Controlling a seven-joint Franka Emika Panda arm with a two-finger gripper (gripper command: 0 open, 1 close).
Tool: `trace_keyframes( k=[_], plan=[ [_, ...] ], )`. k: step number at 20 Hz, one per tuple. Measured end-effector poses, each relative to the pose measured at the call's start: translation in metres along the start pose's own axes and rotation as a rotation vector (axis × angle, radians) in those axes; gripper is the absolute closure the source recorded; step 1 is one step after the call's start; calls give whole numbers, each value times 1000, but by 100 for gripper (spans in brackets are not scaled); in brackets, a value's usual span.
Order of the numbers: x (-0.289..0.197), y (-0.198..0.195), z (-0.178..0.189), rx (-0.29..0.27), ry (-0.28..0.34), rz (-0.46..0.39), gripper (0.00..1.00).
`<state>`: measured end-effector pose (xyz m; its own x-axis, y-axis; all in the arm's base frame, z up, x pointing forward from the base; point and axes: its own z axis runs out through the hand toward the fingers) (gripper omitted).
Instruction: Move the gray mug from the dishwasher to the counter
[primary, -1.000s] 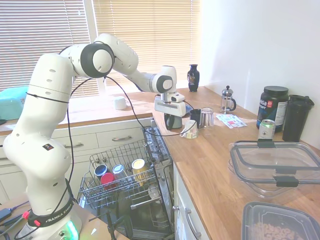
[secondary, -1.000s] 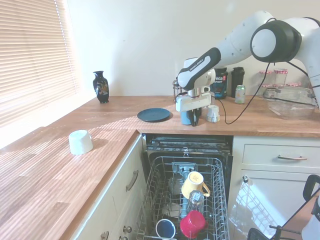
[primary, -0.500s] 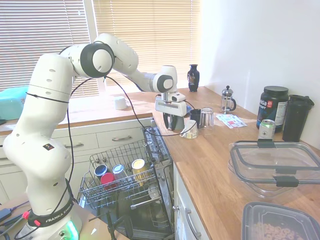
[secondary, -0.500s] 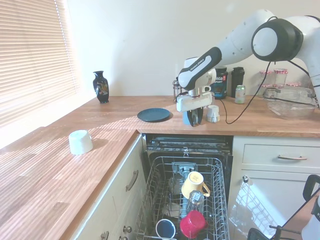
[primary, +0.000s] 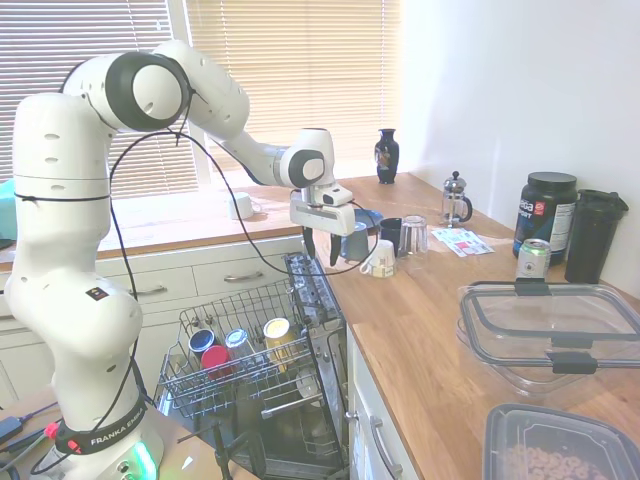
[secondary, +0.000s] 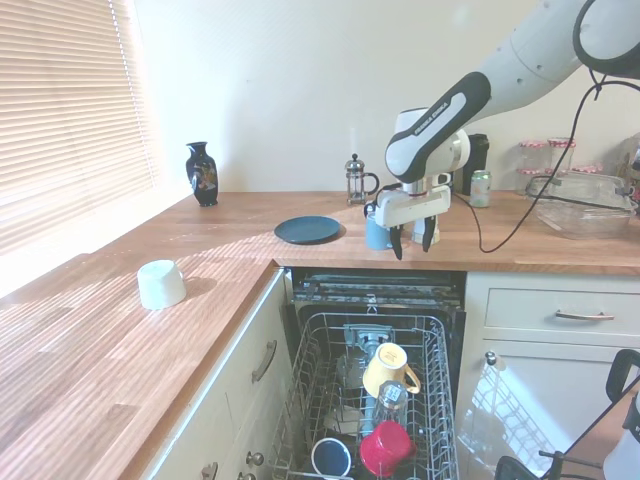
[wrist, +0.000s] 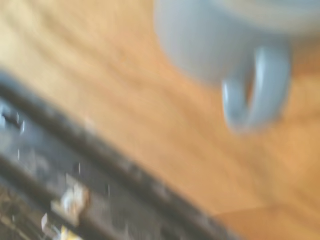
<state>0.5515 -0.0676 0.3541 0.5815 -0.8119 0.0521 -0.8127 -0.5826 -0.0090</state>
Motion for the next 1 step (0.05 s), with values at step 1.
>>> trace_keyframes(
  k=[1],
  plan=[
    [-7,13,1,-1,-6,-2,0]
  ],
)
